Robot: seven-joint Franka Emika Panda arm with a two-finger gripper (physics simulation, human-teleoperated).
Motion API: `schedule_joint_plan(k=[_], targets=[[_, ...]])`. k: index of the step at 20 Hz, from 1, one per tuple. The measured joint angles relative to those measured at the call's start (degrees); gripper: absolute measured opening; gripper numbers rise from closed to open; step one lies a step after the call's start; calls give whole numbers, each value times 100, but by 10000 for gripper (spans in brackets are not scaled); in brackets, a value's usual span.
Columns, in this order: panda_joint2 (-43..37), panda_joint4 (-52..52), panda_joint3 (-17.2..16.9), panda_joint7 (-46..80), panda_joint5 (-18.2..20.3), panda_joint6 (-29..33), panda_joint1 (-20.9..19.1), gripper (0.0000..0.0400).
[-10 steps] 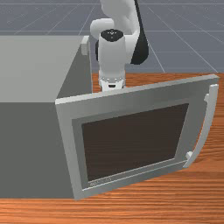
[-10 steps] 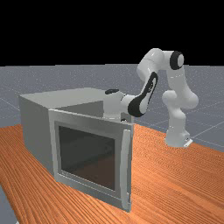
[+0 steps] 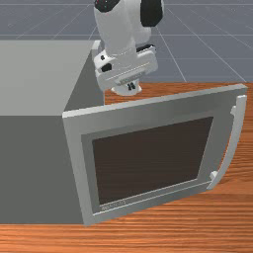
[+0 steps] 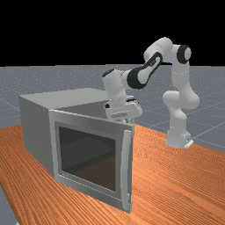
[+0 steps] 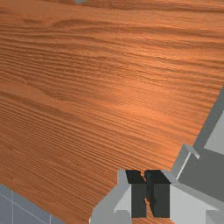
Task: Close the microwave
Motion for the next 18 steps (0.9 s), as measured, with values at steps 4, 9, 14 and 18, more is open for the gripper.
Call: schedule_joint_plan(k=[4,9,14,18], targets=[[-36,-94,-79,683,383,-149,-103,3],[-170,-93,-75,781,452,-241,-95,0],[-273,535,-158,1008,465,-359,-166,0],[-220,1272,-178,1155,478,-403,-188,0]])
